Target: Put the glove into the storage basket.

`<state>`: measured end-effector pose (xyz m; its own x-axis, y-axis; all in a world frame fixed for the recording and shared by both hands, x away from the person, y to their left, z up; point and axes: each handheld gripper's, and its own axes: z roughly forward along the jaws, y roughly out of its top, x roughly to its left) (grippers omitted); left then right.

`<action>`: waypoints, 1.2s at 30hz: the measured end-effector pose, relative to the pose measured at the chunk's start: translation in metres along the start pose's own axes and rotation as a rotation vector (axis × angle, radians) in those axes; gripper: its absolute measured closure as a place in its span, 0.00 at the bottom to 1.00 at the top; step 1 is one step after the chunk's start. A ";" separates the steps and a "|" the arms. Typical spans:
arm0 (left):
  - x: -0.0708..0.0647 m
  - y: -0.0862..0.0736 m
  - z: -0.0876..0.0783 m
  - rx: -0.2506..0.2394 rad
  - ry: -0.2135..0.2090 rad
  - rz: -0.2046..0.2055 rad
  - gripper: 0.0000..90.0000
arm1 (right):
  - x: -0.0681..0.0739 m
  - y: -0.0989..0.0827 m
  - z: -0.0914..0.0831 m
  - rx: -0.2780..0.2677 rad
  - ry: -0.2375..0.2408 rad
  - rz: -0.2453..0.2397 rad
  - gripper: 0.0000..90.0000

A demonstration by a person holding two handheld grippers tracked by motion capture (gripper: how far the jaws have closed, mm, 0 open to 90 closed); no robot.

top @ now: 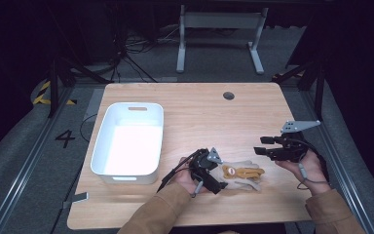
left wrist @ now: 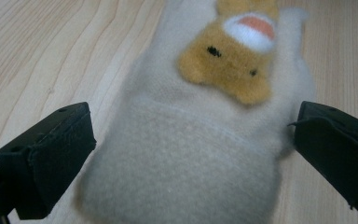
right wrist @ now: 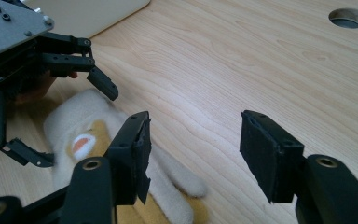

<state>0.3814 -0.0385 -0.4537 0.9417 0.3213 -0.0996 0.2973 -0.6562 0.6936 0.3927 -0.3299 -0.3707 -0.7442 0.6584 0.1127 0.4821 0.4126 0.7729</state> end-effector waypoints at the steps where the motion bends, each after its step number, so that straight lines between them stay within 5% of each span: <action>1: 0.000 0.000 0.002 0.005 0.001 -0.002 0.00 | 0.000 0.000 0.000 0.000 0.000 0.000 0.48; 26: -0.002 -0.004 0.020 0.061 0.047 0.075 0.01 | 0.000 -0.003 0.003 0.005 0.015 -0.005 0.48; 36: -0.007 0.005 0.012 0.103 0.053 0.088 0.34 | 0.001 -0.003 0.004 -0.014 0.051 -0.006 0.48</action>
<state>0.3779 -0.0524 -0.4584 0.9562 0.2928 -0.0017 0.2307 -0.7495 0.6205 0.3923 -0.3278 -0.3756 -0.7698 0.6229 0.1393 0.4712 0.4073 0.7824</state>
